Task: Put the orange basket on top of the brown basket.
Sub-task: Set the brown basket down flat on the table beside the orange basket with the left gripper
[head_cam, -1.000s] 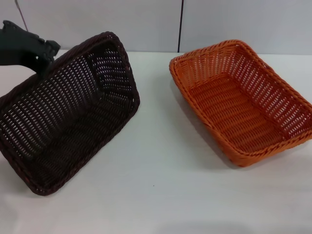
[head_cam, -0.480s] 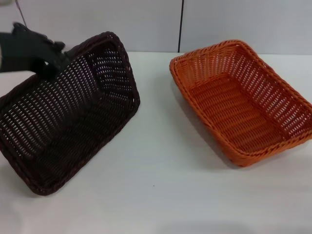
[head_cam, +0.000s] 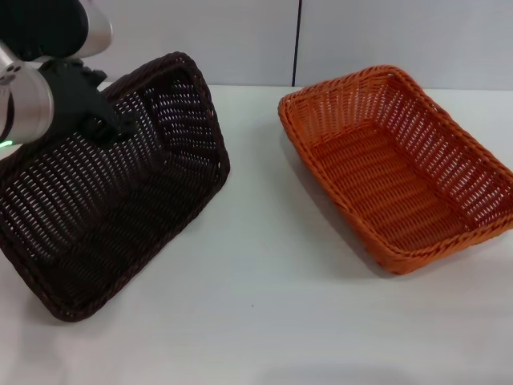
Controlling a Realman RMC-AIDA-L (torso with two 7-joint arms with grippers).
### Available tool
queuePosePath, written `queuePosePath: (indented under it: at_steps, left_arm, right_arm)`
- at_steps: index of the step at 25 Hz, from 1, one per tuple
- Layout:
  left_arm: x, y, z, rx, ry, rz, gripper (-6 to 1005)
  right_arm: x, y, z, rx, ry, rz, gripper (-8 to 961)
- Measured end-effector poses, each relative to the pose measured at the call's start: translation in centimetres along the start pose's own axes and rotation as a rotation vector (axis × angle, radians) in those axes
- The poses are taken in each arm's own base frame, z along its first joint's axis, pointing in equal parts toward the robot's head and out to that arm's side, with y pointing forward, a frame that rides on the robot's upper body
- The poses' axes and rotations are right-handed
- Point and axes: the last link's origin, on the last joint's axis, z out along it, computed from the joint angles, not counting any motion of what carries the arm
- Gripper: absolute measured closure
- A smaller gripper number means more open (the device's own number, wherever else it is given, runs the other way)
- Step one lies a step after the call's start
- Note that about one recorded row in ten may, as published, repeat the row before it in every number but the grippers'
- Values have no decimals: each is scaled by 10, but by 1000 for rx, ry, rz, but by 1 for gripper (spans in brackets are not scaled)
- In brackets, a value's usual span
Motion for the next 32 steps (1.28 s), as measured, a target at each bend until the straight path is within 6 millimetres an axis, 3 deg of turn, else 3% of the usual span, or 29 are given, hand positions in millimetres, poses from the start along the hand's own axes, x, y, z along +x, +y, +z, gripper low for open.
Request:
queuePosePath:
  at_steps: [5,16,20,23,28,29,32]
  left_arm:
    - [-1,-1,2,9,3,-6,257]
    - [-20,-11,24,46,-8,-43,140]
    - [-20,-11,24,46,-8,-43,148]
    - [-32,-11,42,46,-29,-34,150]
    - [-32,-12,42,46,-31,-1,149]
    - [-32,-14,43,53,-29,-4,280]
    - [-33,-18,45,61,-31,-11,336]
  right_arm:
    - [1,-3,-2,2,10,-12,128]
    - [1,-6,-3,-1,14,-27,128]
    - [1,-7,-4,0,15,-31,128]
    - [1,-8,-3,-1,14,-35,128]
    - [1,-8,-1,-1,10,-39,127]
    - [1,-8,-1,-1,10,-39,127]
    - [1,-8,1,2,5,-40,127]
